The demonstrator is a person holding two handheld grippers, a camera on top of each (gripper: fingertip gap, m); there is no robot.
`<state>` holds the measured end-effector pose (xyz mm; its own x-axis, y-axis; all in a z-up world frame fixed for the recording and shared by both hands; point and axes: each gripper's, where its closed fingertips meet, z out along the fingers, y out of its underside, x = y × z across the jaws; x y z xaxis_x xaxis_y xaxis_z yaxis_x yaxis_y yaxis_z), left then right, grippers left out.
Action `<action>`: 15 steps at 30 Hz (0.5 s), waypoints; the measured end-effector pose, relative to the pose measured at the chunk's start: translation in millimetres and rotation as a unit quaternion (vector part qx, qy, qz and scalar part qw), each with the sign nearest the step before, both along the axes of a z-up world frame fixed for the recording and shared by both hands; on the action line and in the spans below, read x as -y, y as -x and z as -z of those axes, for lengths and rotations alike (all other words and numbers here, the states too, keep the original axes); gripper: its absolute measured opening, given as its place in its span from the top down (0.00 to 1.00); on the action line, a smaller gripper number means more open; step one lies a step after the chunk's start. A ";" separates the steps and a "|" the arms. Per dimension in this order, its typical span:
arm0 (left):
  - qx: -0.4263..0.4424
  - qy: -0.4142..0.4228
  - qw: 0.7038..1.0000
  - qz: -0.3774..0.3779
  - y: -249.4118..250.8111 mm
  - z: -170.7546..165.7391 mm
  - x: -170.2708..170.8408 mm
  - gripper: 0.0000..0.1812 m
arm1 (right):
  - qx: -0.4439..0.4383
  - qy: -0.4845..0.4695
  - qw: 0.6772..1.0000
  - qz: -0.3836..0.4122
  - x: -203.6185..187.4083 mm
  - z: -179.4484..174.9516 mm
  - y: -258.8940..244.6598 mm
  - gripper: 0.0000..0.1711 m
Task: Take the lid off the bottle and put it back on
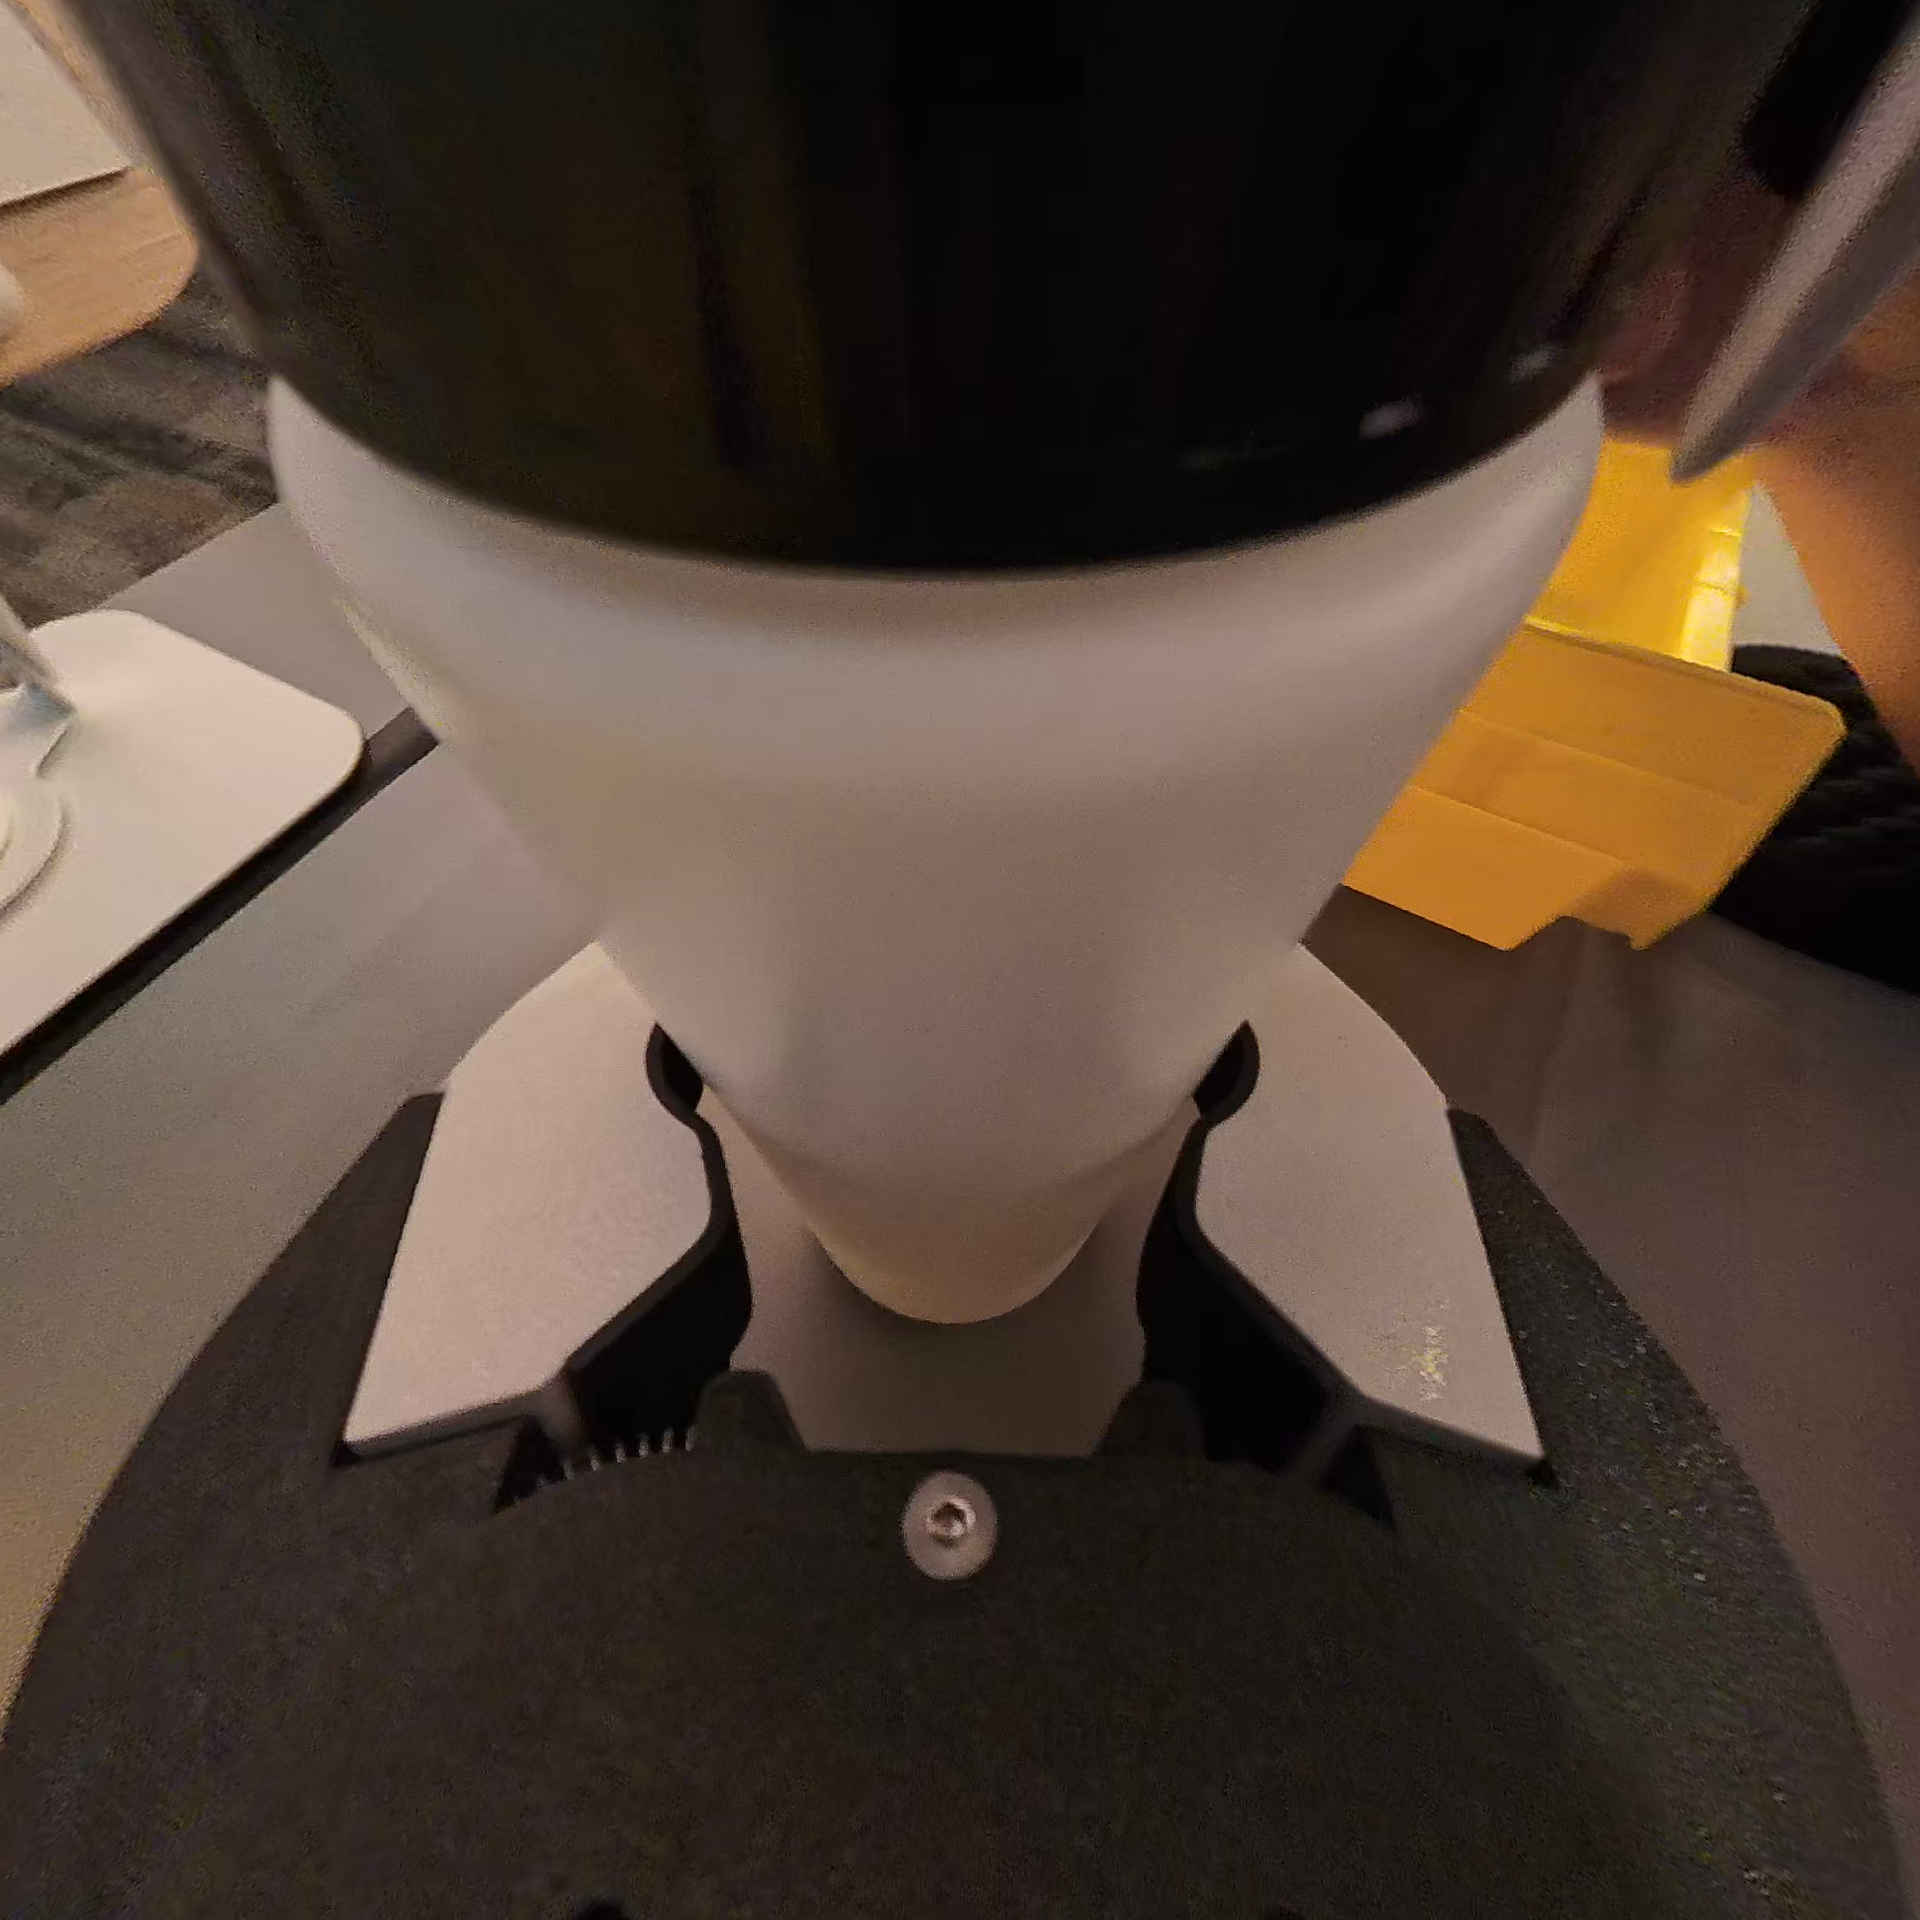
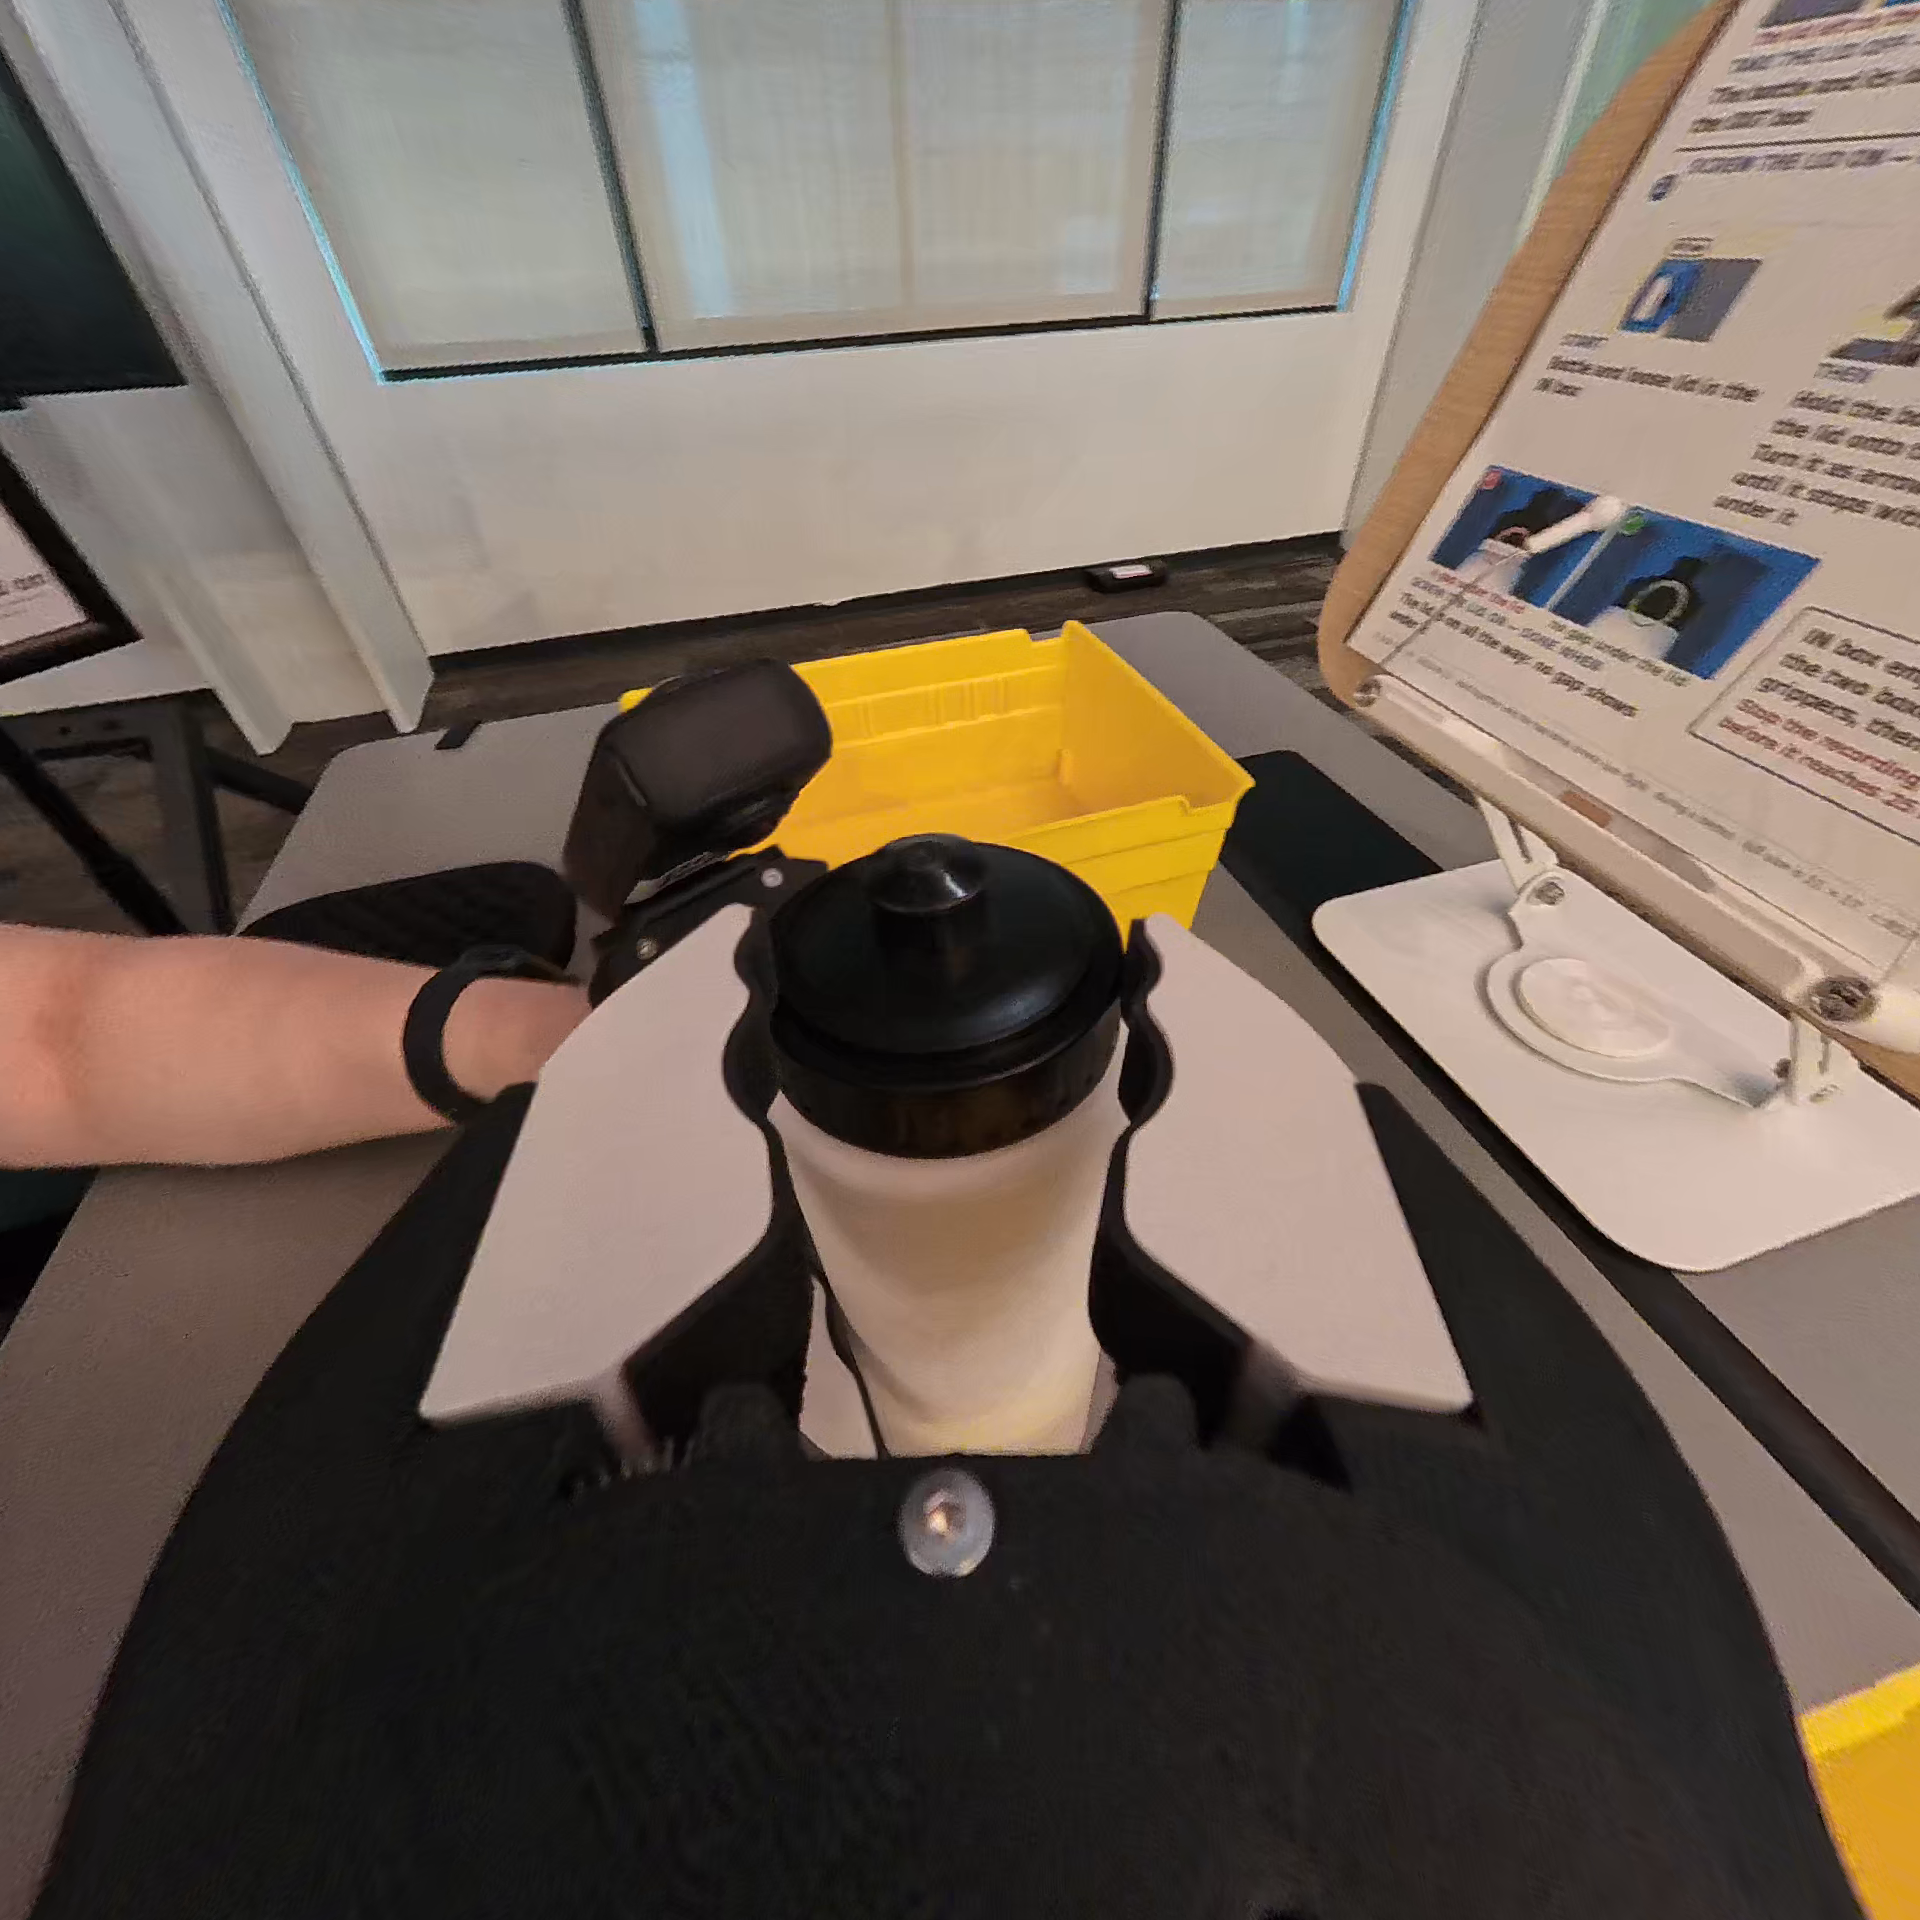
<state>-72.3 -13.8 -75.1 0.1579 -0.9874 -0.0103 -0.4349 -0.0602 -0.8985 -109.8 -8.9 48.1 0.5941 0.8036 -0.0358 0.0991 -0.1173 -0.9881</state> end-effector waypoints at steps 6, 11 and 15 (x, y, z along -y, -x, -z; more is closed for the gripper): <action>-0.013 -0.006 0.999 -0.032 4.5 0.5 -9.2 0.47 | 0.007 -0.006 0.998 0.060 -7.7 -0.6 5.1 0.62; -0.003 -0.011 1.000 -0.008 1.9 0.2 -4.2 0.47 | 0.018 0.001 1.000 0.003 0.8 1.8 2.1 0.58; 0.001 -0.008 1.000 -0.002 2.2 -0.2 -3.1 0.47 | 0.014 -0.012 1.000 -0.009 1.7 2.1 2.7 0.60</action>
<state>-74.5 -10.7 -74.9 0.1611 -0.9866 -0.0256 -0.4333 -0.0474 -0.9000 -112.4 -10.6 46.0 0.5806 0.8142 0.0001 0.1292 -0.0920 -0.9873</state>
